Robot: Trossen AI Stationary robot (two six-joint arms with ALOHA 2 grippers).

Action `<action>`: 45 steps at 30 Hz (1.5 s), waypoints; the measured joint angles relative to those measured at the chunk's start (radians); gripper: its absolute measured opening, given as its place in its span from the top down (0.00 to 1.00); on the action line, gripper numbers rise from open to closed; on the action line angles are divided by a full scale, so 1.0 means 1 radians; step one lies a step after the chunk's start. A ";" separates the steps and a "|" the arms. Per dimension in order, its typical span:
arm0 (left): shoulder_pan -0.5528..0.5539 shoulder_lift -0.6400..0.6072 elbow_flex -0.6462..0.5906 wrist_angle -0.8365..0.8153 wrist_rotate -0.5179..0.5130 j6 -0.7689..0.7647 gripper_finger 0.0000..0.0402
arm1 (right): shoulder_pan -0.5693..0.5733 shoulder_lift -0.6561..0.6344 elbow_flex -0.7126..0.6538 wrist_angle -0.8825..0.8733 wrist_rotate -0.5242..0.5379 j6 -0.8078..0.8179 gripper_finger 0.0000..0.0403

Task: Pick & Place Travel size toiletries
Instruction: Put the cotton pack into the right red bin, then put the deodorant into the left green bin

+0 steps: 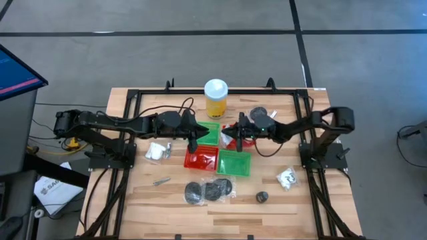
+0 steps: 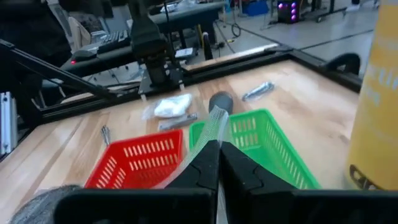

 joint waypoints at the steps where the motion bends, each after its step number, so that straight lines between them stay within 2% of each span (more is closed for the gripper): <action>1: 0.000 0.000 0.000 0.000 0.000 0.000 0.86 | -0.008 0.013 0.000 0.016 -0.011 0.010 1.00; 12: 0.000 0.000 0.000 0.000 0.000 0.000 0.86 | -0.044 0.132 0.000 0.097 -0.047 0.047 1.00; 27: 0.000 0.000 0.000 0.000 0.000 0.000 0.86 | -0.048 0.143 0.000 0.079 -0.055 0.048 0.98; 45: 0.000 0.000 0.000 0.000 0.000 0.000 0.86 | -0.074 0.120 0.000 0.072 -0.049 0.057 0.48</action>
